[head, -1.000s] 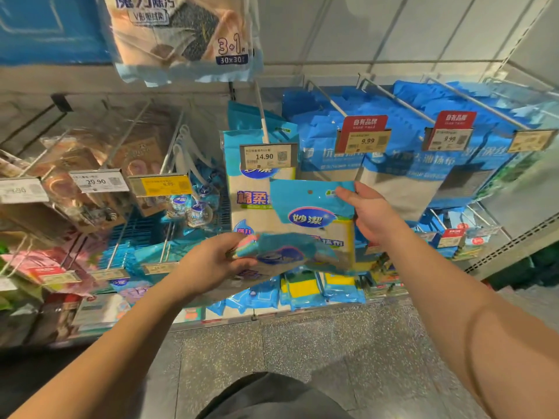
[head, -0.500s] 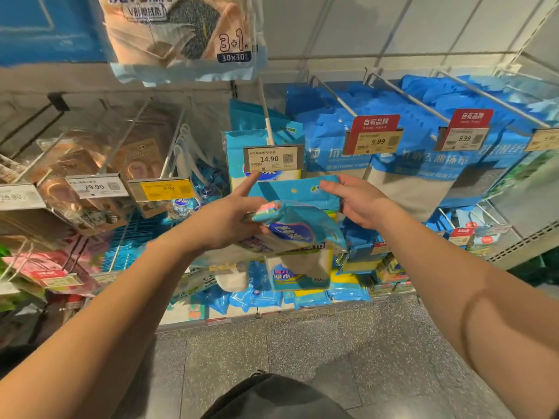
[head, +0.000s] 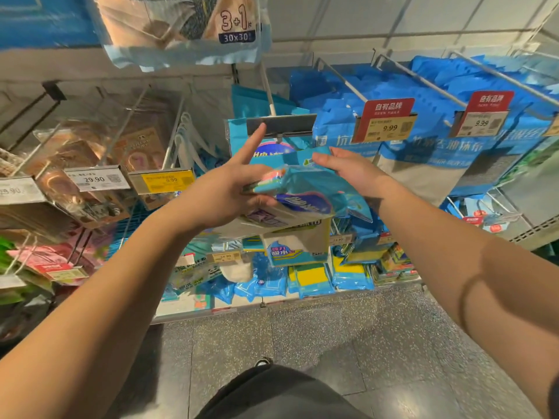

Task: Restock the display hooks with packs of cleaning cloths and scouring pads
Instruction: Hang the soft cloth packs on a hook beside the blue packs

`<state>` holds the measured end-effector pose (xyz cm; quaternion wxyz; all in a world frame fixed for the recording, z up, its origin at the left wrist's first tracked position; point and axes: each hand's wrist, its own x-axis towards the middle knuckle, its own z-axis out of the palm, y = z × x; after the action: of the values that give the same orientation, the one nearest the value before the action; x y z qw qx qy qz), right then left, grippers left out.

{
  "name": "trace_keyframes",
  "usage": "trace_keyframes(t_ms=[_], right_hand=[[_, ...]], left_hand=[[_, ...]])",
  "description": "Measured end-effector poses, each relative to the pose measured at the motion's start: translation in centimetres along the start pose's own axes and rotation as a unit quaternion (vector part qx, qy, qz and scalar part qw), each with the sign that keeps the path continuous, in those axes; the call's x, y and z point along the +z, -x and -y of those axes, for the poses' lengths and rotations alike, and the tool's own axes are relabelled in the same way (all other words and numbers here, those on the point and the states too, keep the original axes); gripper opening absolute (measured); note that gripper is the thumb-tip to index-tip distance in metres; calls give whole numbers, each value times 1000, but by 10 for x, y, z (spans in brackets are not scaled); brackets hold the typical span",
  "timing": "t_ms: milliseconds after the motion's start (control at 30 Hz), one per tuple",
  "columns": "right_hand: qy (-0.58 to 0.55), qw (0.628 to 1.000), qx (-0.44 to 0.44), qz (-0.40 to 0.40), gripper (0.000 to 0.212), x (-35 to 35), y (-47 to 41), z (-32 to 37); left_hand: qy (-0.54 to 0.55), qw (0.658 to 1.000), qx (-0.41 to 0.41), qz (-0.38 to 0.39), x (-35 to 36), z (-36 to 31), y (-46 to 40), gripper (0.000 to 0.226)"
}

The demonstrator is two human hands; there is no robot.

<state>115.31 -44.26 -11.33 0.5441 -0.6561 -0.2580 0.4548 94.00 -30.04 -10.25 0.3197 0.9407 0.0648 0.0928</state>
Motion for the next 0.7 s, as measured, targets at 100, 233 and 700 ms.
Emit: trace_keyframes(t_ms=[100, 233, 700], right_hand=[[-20, 1000, -10, -3, 73, 4, -9, 2], [-17, 999, -21, -22, 66, 7, -15, 3], [-129, 988, -47, -77, 32, 17, -38, 0]], left_hand=[[-16, 1000, -2, 6, -6, -2, -2, 53], [-26, 1000, 8, 10, -12, -4, -3, 56], [2, 999, 30, 43, -18, 0, -3, 31]])
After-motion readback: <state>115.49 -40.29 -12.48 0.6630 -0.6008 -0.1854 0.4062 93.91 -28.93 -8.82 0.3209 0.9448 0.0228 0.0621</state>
